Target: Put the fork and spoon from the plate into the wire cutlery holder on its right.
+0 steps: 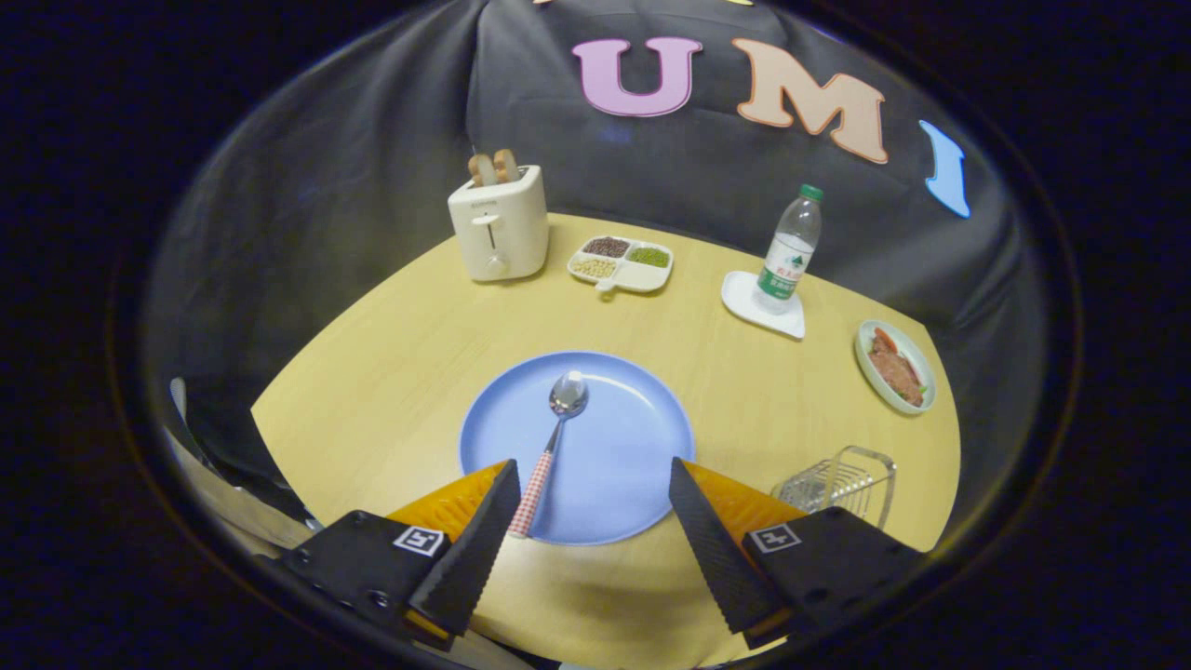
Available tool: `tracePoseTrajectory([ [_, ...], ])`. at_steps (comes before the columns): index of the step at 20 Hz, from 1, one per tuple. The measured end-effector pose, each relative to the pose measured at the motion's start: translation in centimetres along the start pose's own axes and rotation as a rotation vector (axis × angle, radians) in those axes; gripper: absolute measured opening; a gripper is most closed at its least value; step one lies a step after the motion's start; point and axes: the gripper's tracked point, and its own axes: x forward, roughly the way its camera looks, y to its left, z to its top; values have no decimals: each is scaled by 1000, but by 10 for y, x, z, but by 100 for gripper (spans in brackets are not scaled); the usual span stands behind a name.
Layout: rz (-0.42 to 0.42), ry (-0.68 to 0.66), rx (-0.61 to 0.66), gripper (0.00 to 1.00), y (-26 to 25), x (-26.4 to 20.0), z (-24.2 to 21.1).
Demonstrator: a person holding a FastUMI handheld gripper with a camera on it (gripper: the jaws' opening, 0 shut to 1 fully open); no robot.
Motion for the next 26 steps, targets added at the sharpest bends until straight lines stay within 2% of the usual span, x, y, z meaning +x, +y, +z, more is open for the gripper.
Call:
tracePoseTrajectory([
  [6,6,92,-11,100,31,50,-32],
  [11,4,173,-23,52,35,69,-47],
  [15,-5,215,-47,13,28,63,-49],
  [18,-1,248,-69,13,19,53,-48],
  [26,39,257,-139,13,-23,1,-9],
])
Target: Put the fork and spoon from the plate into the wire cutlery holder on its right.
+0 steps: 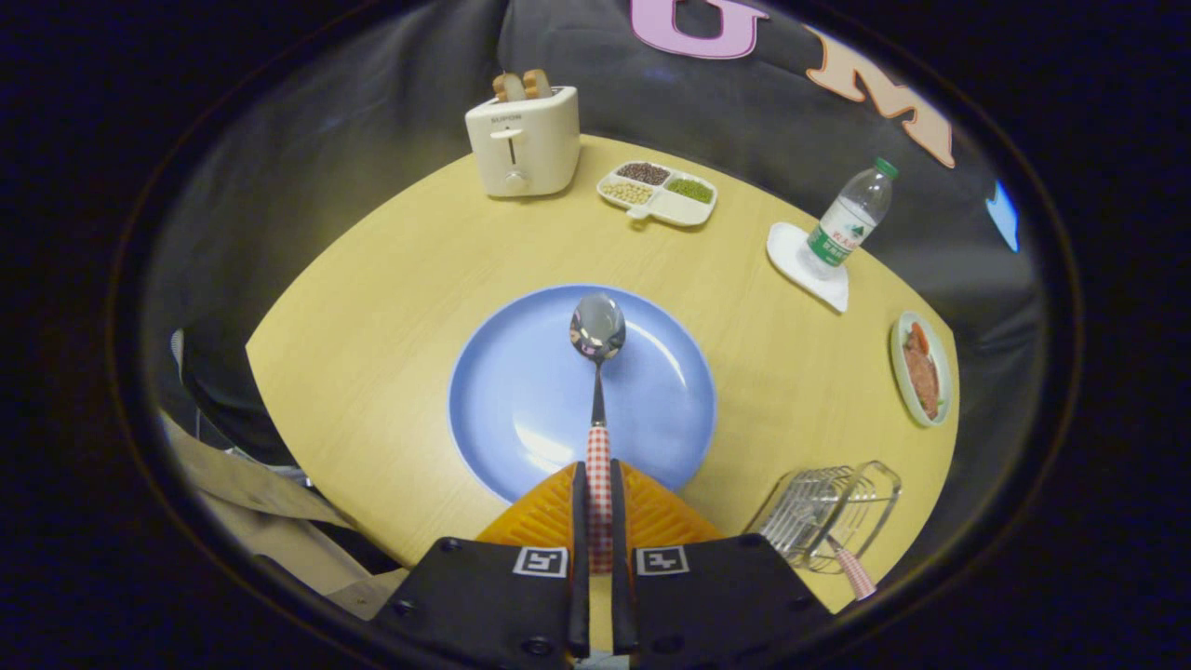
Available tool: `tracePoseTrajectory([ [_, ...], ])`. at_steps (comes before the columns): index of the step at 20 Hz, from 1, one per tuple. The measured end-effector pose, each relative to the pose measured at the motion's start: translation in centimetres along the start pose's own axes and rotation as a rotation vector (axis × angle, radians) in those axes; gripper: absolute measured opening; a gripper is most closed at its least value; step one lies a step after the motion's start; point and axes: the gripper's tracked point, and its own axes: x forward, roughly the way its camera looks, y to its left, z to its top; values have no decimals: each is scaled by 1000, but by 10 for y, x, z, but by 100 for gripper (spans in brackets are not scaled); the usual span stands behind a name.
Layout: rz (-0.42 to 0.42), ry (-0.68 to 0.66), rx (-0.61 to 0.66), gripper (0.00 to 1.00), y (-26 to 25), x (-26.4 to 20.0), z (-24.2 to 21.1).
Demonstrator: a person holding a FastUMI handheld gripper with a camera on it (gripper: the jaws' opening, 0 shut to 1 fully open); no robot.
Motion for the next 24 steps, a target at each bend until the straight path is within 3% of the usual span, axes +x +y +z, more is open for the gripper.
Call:
tracePoseTrajectory([
  [10,6,54,-46,13,-77,-64,-18],
  [17,-12,146,-62,13,-138,-104,-49],
  [24,-30,292,-156,13,-179,-125,-90],
])
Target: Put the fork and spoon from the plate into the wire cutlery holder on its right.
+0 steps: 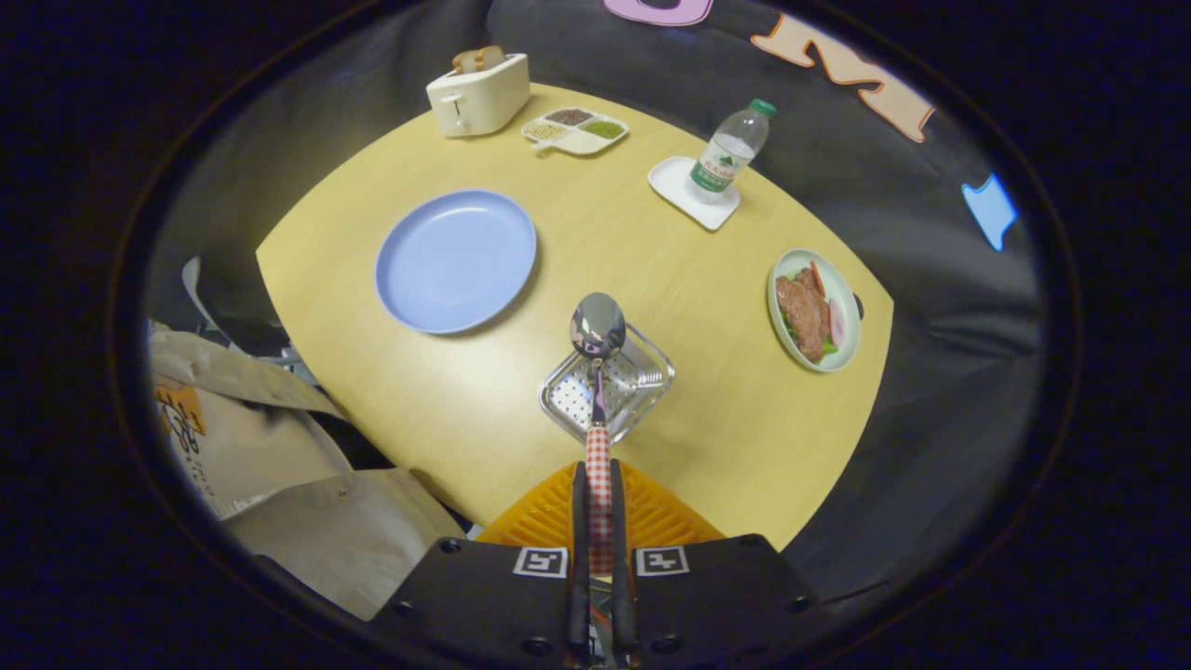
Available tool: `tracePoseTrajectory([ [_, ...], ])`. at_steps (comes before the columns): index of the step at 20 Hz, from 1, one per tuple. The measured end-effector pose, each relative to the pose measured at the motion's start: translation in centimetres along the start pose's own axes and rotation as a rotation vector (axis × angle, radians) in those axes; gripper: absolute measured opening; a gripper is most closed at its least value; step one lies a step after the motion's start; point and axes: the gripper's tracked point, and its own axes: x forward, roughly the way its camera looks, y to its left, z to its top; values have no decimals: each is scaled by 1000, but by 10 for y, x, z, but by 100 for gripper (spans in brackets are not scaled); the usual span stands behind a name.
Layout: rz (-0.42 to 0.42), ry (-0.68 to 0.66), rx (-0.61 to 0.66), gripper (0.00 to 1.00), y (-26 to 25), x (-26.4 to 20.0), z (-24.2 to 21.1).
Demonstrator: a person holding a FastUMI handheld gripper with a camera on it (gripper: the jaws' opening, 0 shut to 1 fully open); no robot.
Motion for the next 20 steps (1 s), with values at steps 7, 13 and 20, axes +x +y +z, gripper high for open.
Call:
tracePoseTrajectory([
  [7,22,152,-91,13,-24,9,-18],
  [13,59,208,-123,17,-28,21,-8],
  [20,80,155,-75,32,-27,21,14],
])
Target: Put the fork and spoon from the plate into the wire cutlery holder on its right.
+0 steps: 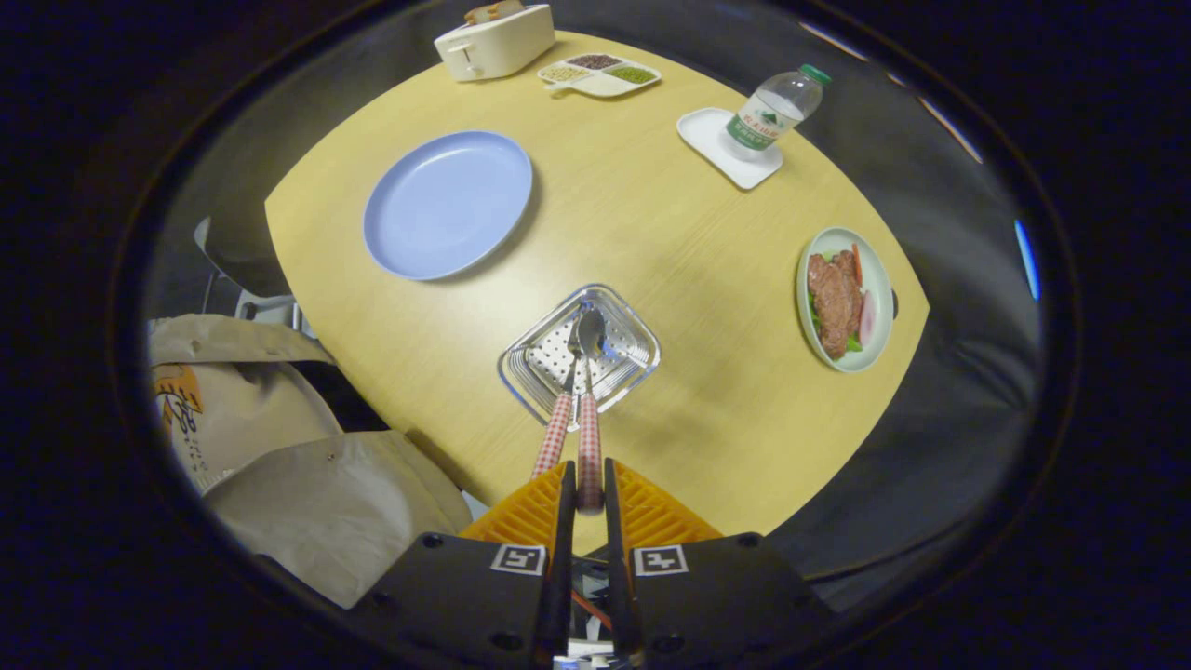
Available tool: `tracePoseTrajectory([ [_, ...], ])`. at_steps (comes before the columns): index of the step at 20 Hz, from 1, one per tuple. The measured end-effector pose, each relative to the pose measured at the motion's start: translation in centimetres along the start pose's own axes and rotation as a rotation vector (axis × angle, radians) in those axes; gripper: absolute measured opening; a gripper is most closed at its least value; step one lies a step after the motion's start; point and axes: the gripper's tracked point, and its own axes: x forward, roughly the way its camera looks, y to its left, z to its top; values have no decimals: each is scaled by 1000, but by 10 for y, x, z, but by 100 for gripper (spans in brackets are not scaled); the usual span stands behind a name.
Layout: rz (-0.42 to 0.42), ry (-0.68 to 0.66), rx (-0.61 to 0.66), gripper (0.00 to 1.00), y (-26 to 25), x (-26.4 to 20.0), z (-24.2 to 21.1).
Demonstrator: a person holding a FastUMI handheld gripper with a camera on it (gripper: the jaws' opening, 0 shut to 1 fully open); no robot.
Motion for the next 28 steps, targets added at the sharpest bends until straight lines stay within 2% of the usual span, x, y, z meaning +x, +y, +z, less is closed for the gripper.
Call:
tracePoseTrajectory([
  [3,9,-68,43,65,4,-6,8],
  [6,-1,-198,136,99,2,-20,25],
  [11,-30,-528,294,98,10,-58,64],
  [14,-106,-767,396,98,7,-88,84],
  [16,-127,-950,470,98,13,-116,100],
  [17,-129,-1046,490,98,17,-132,110],
  [19,-188,-1191,517,98,17,-158,113],
  [24,-417,-1412,589,98,17,-205,111],
  [28,-474,-1466,588,98,39,-216,110],
])
